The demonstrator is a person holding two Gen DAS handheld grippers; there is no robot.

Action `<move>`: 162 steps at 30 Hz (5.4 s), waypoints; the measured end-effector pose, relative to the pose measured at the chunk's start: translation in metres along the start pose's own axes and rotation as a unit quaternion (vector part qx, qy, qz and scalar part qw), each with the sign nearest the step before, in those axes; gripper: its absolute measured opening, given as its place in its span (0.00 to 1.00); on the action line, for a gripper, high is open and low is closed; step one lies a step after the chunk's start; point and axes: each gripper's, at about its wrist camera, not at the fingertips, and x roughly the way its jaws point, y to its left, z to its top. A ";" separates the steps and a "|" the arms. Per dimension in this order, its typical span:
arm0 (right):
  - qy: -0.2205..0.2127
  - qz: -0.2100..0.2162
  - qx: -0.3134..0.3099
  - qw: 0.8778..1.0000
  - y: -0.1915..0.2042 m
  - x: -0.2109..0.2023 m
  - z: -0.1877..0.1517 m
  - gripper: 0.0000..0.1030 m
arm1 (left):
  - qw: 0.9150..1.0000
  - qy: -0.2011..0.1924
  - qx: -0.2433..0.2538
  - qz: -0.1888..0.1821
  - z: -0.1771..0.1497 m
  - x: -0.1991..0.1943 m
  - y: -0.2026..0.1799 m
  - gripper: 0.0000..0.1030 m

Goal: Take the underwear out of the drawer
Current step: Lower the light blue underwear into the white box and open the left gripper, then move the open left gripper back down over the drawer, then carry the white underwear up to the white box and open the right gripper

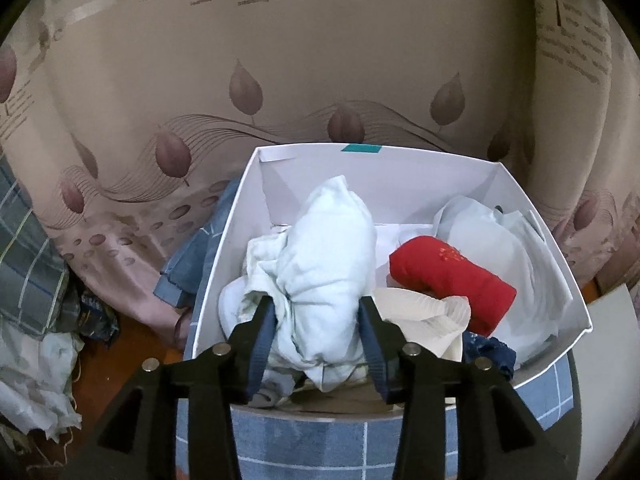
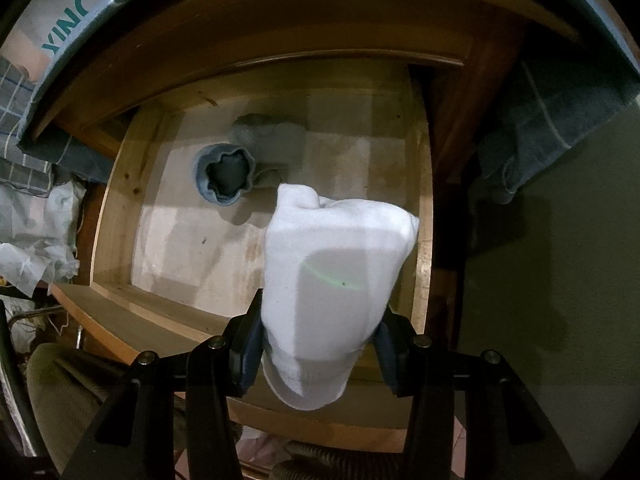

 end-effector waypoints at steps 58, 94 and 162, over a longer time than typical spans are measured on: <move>-0.001 -0.039 -0.016 0.999 0.008 -0.002 0.000 0.43 | 1.000 0.011 0.014 0.024 -0.250 -0.008 0.013 0.60; -0.103 -0.017 -0.034 0.994 0.021 -0.082 0.016 0.44 | 1.000 -0.003 -0.006 0.015 -0.261 -0.006 0.015 0.60; -0.170 0.007 -0.300 0.939 0.120 -0.158 0.069 0.58 | 0.993 -0.008 -0.118 0.014 -0.262 -0.008 0.066 0.60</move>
